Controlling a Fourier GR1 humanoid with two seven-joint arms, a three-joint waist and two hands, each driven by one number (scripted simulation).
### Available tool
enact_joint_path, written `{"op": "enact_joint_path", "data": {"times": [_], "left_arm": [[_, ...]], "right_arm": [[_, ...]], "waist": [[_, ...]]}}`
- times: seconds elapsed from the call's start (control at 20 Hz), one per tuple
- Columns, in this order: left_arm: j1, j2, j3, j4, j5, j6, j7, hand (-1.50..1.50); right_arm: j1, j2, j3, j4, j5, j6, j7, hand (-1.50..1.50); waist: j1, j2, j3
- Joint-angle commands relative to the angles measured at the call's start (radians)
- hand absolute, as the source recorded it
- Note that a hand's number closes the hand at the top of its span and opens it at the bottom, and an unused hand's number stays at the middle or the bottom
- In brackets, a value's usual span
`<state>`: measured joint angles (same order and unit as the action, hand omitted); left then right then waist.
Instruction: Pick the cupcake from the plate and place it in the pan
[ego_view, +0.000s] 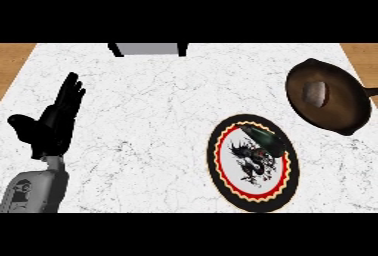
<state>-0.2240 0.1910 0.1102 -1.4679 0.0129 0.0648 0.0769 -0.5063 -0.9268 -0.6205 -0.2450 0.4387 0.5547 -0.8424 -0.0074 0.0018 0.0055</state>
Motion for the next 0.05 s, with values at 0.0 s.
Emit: {"op": "enact_joint_path", "data": {"times": [0.0], "left_arm": [[-0.005, -0.016, -0.012, -0.009, -0.014, 0.02, 0.015, 0.0]], "right_arm": [[0.056, -0.036, 0.01, -0.021, -0.023, 0.259, -0.212, -1.5]], "waist": [[-0.005, -0.002, 0.0]]}}
